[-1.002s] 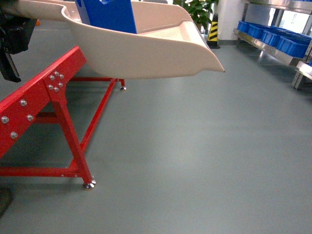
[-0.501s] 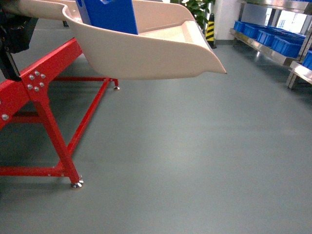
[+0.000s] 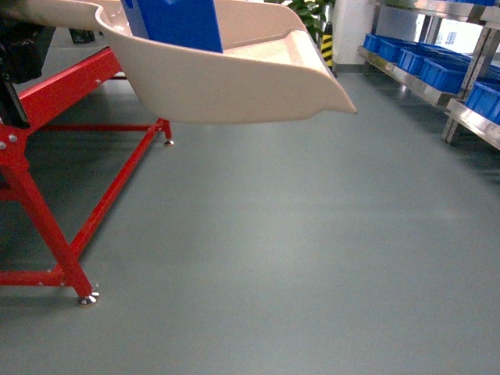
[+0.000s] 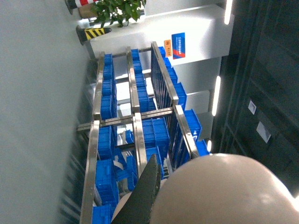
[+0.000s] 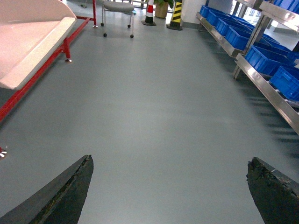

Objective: Place part in tray to right shelf

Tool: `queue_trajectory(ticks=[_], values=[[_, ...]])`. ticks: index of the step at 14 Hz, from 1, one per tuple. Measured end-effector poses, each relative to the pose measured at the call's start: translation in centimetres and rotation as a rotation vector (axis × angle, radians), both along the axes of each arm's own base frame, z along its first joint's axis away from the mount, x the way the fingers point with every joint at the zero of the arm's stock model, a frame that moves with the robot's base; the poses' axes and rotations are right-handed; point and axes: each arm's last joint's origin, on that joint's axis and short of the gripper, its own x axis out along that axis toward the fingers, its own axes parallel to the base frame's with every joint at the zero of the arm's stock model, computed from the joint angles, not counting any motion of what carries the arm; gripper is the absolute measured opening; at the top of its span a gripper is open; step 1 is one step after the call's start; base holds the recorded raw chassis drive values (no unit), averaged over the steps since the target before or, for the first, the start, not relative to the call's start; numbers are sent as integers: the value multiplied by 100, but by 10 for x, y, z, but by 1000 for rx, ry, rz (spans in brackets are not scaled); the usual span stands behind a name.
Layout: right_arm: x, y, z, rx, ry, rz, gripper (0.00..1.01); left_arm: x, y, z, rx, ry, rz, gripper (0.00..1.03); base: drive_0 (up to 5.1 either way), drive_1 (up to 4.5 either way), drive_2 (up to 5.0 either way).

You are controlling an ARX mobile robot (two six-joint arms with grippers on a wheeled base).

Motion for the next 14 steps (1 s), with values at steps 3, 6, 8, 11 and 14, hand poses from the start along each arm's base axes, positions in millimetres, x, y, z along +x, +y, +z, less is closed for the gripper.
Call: queue_trajectory(ticks=[3, 6, 8, 11, 14], values=[[0, 0, 0, -1, 1, 0, 98, 0, -1, 0, 0, 3, -8, 14, -2, 429, -432], [0, 0, -1, -4, 4, 0, 98, 0, -1, -1, 1, 6, -5, 14, 3, 433, -428], [1, 1, 0, -2, 2, 0, 98, 0, -1, -1, 1, 7, -5, 14, 1, 431, -428], [1, 1, 0, -2, 2, 0, 98, 0, 0, 0, 0, 4, -3, 14, -1, 423, -425], [0, 1, 0, 0, 1, 3, 98, 0, -1, 0, -1, 5, -6, 14, 1, 417, -414]])
